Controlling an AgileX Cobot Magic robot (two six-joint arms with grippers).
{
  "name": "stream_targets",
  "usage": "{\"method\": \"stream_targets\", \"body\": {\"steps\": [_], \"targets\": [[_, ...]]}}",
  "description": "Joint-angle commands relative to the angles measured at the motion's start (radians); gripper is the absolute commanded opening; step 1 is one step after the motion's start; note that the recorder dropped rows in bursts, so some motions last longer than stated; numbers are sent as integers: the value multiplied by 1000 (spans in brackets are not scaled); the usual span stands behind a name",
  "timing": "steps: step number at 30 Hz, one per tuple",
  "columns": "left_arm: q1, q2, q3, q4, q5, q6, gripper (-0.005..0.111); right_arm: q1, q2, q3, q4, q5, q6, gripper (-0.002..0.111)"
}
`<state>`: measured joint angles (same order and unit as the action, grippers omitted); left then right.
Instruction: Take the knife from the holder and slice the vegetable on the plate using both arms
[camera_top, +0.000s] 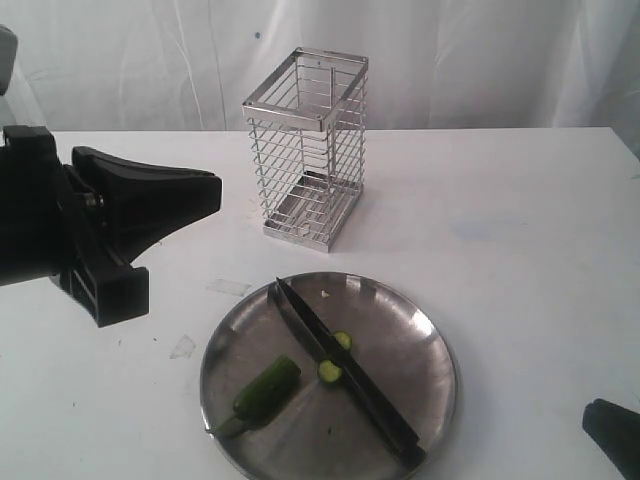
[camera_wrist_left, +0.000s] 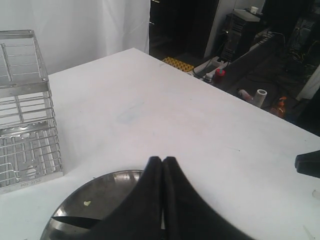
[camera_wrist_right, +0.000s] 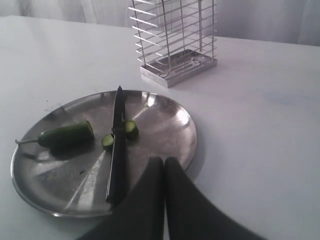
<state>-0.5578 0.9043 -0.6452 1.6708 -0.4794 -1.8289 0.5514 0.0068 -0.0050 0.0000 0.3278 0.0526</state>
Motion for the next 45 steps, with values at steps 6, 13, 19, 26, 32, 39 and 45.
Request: {"method": "stream_targets", "body": {"steps": [6, 13, 19, 26, 32, 39, 45], "targets": [[-3, -9, 5, 14, -2, -6, 0, -6, -7, 5, 0, 15, 6, 0], [-3, -9, 5, 17, 61, 30, 0, -6, -7, 5, 0, 15, 6, 0], [-3, -9, 5, -217, 194, 70, 0, -6, -7, 5, 0, 15, 6, 0], [-108, -81, 7, -1320, 395, 1124, 0, -6, -7, 5, 6, 15, 6, 0], [-149, -261, 168, -1549, 227, 1594, 0, -6, -7, 5, 6, 15, 6, 0], [-139, -463, 446, -1664, 172, 1743, 0, -6, -7, 5, 6, 15, 6, 0], [-114, -646, 611, -1726, 287, 1760, 0, -6, -7, 5, 6, 15, 6, 0]]}}
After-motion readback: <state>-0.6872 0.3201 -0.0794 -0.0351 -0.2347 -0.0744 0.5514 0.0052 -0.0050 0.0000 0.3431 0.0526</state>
